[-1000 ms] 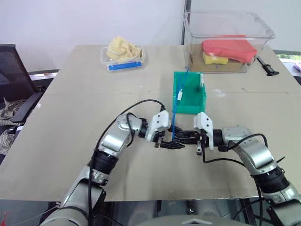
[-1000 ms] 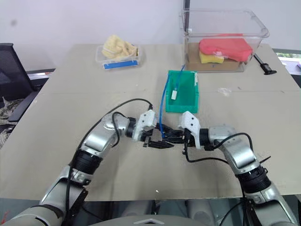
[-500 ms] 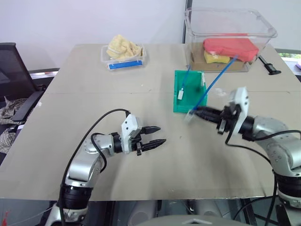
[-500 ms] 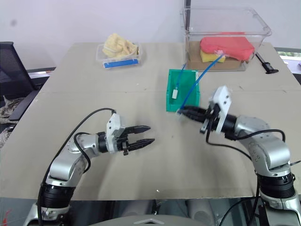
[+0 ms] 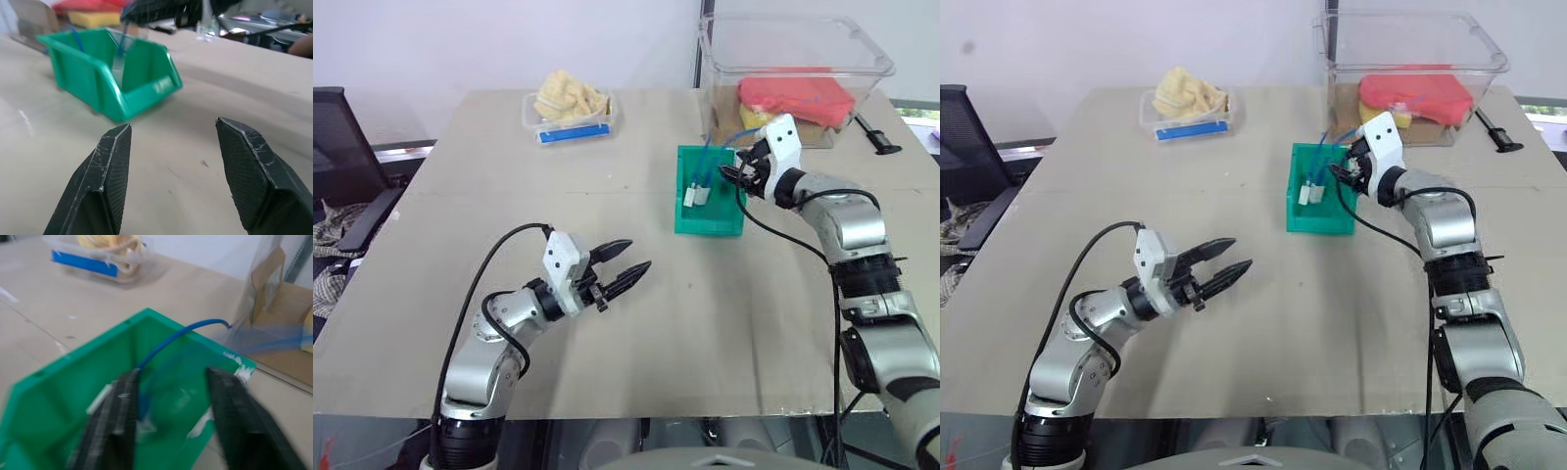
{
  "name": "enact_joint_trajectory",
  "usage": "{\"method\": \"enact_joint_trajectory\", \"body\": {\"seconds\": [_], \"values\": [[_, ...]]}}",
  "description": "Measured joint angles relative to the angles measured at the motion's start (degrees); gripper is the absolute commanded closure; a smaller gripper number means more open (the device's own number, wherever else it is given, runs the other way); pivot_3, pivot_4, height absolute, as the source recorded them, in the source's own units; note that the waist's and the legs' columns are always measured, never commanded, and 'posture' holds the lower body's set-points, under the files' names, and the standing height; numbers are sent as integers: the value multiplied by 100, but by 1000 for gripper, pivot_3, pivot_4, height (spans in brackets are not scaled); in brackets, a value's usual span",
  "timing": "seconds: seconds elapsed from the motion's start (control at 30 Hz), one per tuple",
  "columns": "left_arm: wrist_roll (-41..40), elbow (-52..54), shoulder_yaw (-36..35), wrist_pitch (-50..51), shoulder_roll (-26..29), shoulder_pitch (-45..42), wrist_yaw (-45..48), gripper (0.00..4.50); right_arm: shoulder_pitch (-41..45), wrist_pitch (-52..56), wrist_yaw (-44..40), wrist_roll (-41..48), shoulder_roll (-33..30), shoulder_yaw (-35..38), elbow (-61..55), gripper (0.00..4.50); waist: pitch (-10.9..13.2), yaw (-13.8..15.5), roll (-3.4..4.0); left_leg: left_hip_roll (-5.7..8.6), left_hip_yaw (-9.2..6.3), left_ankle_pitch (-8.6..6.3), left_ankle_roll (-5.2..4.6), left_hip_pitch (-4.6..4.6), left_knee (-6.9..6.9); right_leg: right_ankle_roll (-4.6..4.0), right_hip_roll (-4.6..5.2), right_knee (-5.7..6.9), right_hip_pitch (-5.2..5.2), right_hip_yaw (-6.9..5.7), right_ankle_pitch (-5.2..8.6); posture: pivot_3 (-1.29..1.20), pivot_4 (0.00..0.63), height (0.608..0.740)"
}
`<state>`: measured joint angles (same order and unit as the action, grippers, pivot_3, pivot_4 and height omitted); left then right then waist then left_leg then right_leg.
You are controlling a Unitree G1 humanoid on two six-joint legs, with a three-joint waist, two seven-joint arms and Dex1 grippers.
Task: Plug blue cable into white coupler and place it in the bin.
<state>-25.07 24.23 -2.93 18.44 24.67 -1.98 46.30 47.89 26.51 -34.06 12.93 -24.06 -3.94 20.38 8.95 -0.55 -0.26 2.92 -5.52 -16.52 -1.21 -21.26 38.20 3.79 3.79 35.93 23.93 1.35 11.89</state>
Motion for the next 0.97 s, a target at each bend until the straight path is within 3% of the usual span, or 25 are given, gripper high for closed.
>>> {"method": "enact_joint_trajectory", "body": {"seconds": [0.07, 0.17, 0.5, 0.63, 0.77, 0.97], "values": [[-43, 52, 7, 32, -29, -37, -131, 1705, -117, -25, -233, 18, -92, 0, -108, 35, 0, -5, 0, 1, 0, 0, 0, -31, 1, 1, 3, -1, 30, 0, 0, 0, 150, 739], [-122, 176, 9, 91, -30, 9, -254, 1705, -711, -5, -601, 257, -410, 135, -924, 35, 0, 11, 0, 4, -11, 1, 1, -88, 8, 2, 21, 4, 85, -10, -1, 0, 150, 739], [-267, 43, -237, -20, 173, 323, -153, 1705, -3833, 414, -930, 1406, -1340, 1913, -4361, 35, 0, 8, 3, 1, -3, -13, -23, -62, 4, 1, 17, 13, 63, -2, -1, 0, 150, 739], [-449, -101, -490, -175, 379, 660, 221, 16, -5508, 77, -1136, 1308, -1563, 2605, -4825, 0, -1, 27, 3, 0, -3, -14, -27, -34, 12, 1, 0, 6, 25, -7, 0, 0, 150, 739], [-258, -257, -604, -373, 688, 1034, 296, 16, -6840, -518, -1315, 1173, -1382, 3208, -4993, 0, 1, 24, 4, -3, 3, -15, -28, -4, 11, 2, -2, 4, -4, 0, 2, 0, 150, 739], [-376, -496, -1027, -372, 1183, 1829, 784, 16, -7845, -865, -1677, 1276, -1356, 3754, -5123, 0, 7, -17, -1, -19, 24, -20, -34, 44, 3, 5, -7, 0, -39, 17, 31, 0, 150, 739]]}}
